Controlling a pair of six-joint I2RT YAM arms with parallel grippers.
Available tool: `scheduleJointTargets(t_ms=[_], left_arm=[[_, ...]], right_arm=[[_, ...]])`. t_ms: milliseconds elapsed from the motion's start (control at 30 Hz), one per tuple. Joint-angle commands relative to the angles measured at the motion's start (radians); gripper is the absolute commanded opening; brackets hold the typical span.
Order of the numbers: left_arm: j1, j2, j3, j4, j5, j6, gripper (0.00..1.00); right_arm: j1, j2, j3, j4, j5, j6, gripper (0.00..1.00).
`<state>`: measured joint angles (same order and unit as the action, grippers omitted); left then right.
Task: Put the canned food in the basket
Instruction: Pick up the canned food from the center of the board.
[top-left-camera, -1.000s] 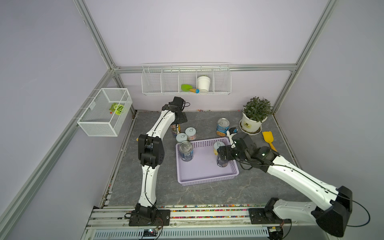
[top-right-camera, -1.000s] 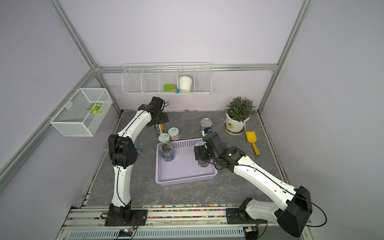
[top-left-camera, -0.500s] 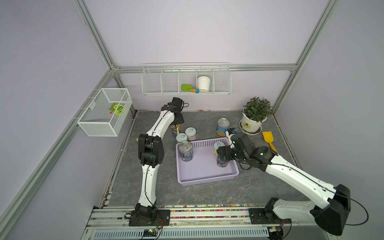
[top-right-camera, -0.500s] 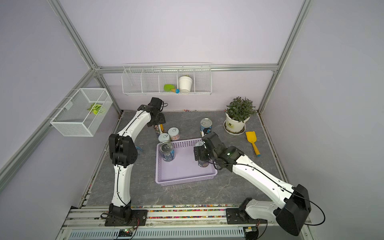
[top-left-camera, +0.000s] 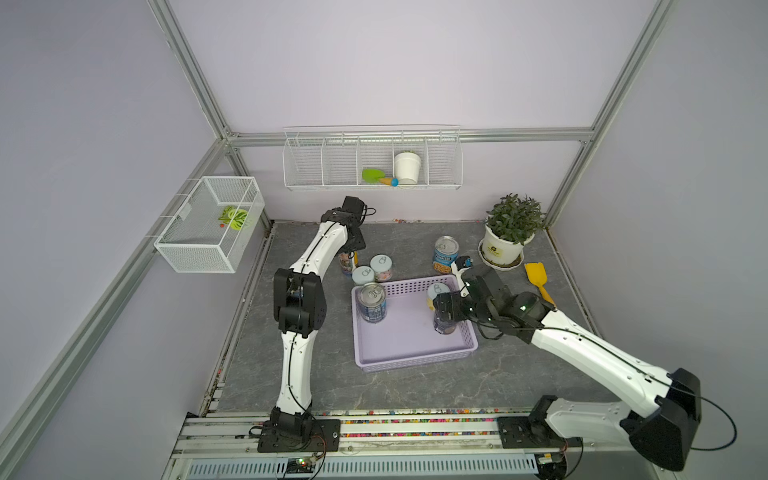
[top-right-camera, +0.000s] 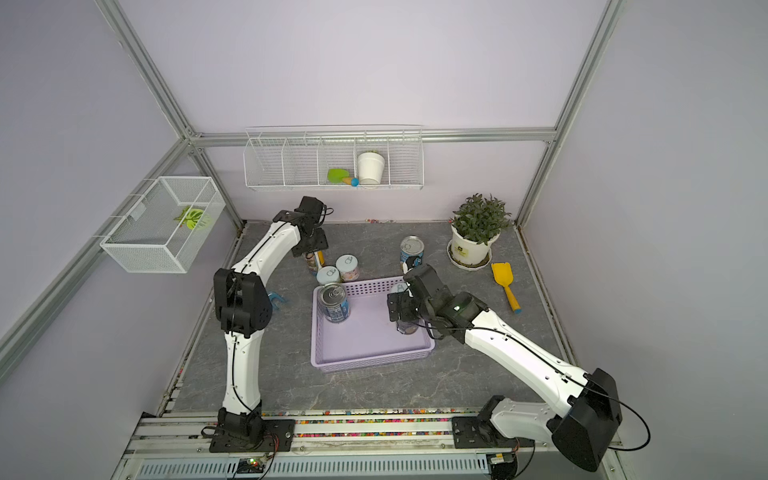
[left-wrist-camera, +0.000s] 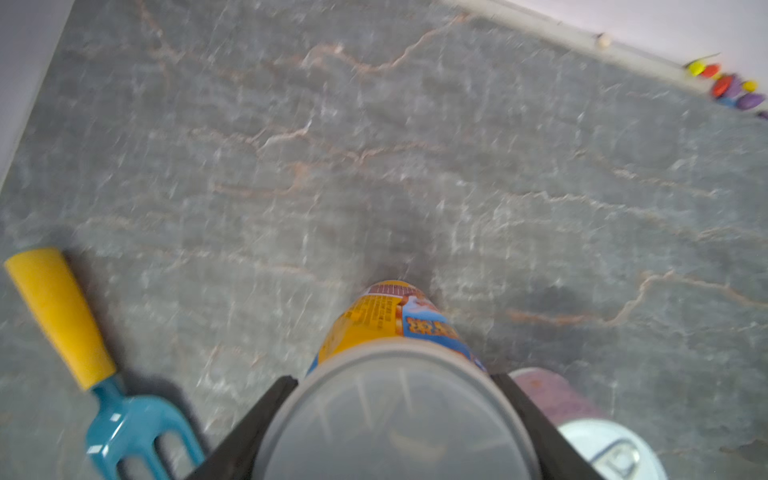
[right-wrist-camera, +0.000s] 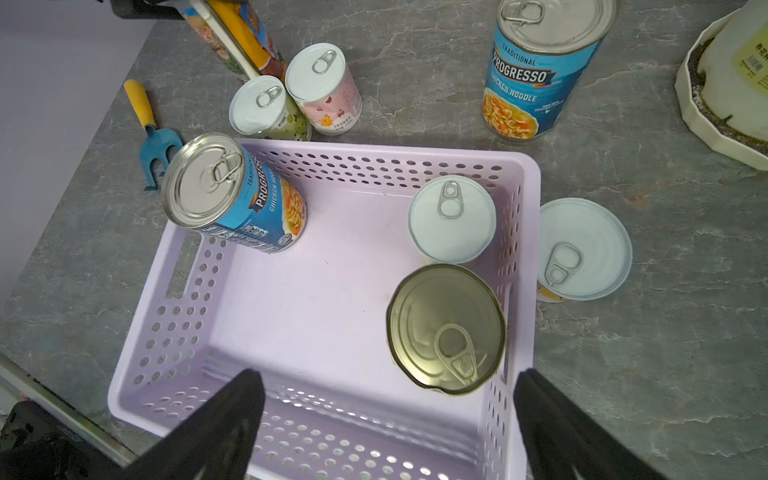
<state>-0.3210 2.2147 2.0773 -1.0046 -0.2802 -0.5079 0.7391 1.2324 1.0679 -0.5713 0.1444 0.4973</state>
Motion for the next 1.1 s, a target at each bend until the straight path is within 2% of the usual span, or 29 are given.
scheduleJointTargets(t_ms=[0, 233, 433, 567, 667, 800, 967, 1067], left_arm=[[-0.01, -0.166, -0.051, 0.004, -0.066, -0.027, 0.32], [-0.094, -0.392, -0.214, 0.008, -0.168, -0.066, 0.31], [-0.183, -0.654, -0.416, 0.031, -0.224, -0.12, 0.31], [-0.233, -0.879, -0.587, 0.102, -0.194, -0.128, 0.31], [-0.266, -1.006, -0.664, 0.103, -0.171, -0.151, 0.31], [-0.294, -1.108, -0.737, 0.09, -0.076, -0.162, 0.31], [-0.437, -1.213, -0.836, 0.111, -0.052, -0.202, 0.31], [-0.53, -1.209, -0.858, 0.114, -0.042, -0.21, 0.31]], right_arm=[[-0.001, -0.001, -0.004, 0.005, -0.002, 0.009, 0.98], [-0.001, -0.004, -0.005, 0.002, 0.012, 0.004, 0.98], [-0.001, -0.007, -0.009, 0.003, 0.028, 0.003, 0.98], [0.0, -0.008, -0.007, 0.002, 0.033, 0.002, 0.98], [-0.001, -0.007, -0.008, 0.005, 0.045, 0.001, 0.98], [-0.001, -0.006, -0.01, 0.006, 0.056, -0.001, 0.98], [0.0, 0.0, -0.012, 0.008, 0.067, -0.001, 0.98], [-0.001, 0.004, -0.011, 0.009, 0.072, -0.002, 0.98]])
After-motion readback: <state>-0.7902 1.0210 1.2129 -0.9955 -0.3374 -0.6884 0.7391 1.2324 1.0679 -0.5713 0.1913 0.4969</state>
